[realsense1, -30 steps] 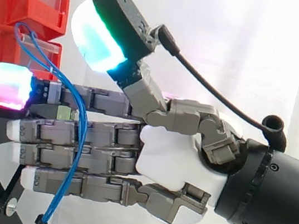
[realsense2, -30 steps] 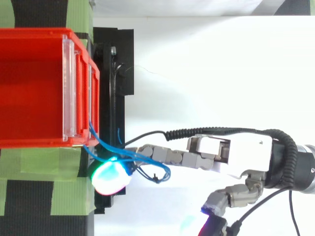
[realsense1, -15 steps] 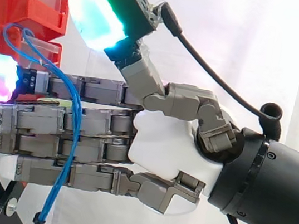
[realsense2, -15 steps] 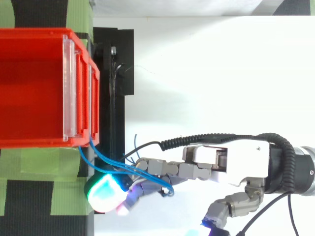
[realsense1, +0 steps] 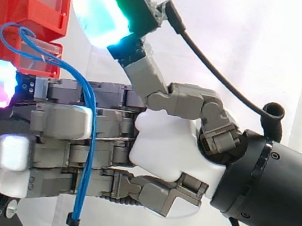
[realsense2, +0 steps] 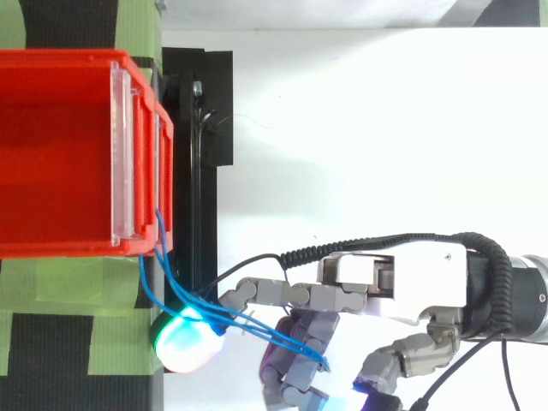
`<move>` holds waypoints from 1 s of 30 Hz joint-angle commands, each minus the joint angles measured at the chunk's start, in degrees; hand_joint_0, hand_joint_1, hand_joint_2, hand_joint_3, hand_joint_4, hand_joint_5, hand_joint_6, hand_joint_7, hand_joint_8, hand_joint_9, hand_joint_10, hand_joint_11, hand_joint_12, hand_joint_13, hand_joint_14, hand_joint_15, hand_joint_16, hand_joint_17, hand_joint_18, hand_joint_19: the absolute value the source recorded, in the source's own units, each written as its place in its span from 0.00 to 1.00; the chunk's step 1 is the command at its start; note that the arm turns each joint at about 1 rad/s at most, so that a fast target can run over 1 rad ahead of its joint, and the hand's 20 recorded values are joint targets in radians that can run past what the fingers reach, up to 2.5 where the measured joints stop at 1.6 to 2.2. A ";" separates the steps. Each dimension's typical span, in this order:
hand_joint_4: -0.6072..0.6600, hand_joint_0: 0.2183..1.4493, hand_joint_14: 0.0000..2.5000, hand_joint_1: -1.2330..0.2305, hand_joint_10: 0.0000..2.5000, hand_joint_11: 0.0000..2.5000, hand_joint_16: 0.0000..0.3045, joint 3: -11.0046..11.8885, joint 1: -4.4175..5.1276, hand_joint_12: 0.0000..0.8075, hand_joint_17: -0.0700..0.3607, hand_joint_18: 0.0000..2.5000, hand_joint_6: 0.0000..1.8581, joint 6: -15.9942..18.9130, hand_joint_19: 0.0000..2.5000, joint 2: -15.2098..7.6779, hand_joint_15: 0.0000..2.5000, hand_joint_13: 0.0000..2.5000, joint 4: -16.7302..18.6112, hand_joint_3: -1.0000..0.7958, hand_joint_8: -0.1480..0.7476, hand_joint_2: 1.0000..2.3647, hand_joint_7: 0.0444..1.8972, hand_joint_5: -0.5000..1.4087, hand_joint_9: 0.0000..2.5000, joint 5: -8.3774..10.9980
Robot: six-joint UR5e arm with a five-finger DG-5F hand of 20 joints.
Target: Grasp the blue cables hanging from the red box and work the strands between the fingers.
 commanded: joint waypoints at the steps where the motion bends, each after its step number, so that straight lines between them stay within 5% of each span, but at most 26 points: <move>1: 0.72 0.47 0.01 0.47 0.00 0.72 0.21 0.01 0.00 0.61 0.49 0.34 0.01 1.42 0.26 0.07 0.48 0.42 -0.25 0.01 0.56 0.00 0.40 0.20 0.49 0.24; 6: 0.73 0.48 0.04 0.46 0.30 0.71 0.21 0.01 0.00 0.56 0.50 0.45 0.01 2.03 0.41 -0.01 0.67 0.49 -0.51 0.01 0.56 0.00 0.40 0.22 0.46 0.33; 8: 0.74 0.48 0.34 0.46 0.45 0.70 0.19 0.01 0.00 0.55 0.47 0.51 0.01 2.65 0.51 -0.01 0.62 0.46 -0.78 0.01 0.56 0.00 0.41 0.23 0.44 0.33; 9: 0.74 0.48 0.35 0.46 0.50 0.69 0.19 0.01 0.09 0.55 0.46 0.52 0.01 3.61 0.54 0.07 0.62 0.46 -1.22 0.01 0.55 0.00 0.41 0.23 0.44 0.42; 11: 0.76 0.48 0.65 0.46 0.72 0.69 0.17 0.01 0.00 0.54 0.44 0.60 0.01 4.67 0.67 0.07 0.58 0.45 -1.74 0.01 0.57 0.00 0.43 0.24 0.41 0.42; 12: 0.76 0.48 0.66 0.46 0.73 0.69 0.17 0.01 0.09 0.53 0.43 0.60 0.01 5.28 0.68 0.07 0.57 0.45 -2.10 0.01 0.56 0.00 0.43 0.24 0.41 0.42; 14: 0.77 0.48 0.89 0.46 0.94 0.71 0.17 0.01 0.00 0.54 0.44 0.62 0.01 5.99 0.67 0.07 0.56 0.44 -2.36 0.01 0.57 0.00 0.44 0.26 0.39 0.42; 15: 0.77 0.48 0.93 0.46 0.98 0.72 0.18 0.01 0.09 0.54 0.44 0.63 0.01 6.25 0.68 0.07 0.57 0.45 -2.53 0.01 0.57 0.00 0.44 0.27 0.39 0.42; 16: 0.79 0.48 1.00 0.46 1.00 0.73 0.19 0.01 0.09 0.54 0.46 0.63 0.01 6.78 0.66 0.07 0.56 0.44 -2.89 0.00 0.58 0.00 0.46 0.28 0.39 0.42; 20: 0.80 0.47 1.00 0.46 1.00 0.87 0.24 0.01 0.18 0.61 0.55 0.70 0.01 7.57 0.52 0.25 0.58 0.51 -3.24 0.00 0.62 0.00 0.56 0.33 0.39 0.42; 26: 0.74 0.46 1.00 0.45 1.00 1.00 0.25 0.01 0.18 0.69 0.55 0.74 0.00 7.48 0.43 1.92 0.64 0.61 -3.85 0.00 0.64 0.00 0.67 0.36 0.44 0.42; 30: 0.74 0.46 1.00 0.44 1.00 1.00 0.24 0.01 0.09 0.71 0.54 0.74 0.00 7.39 0.43 2.71 0.65 0.63 -6.14 0.00 0.65 0.00 0.71 0.37 0.46 0.51</move>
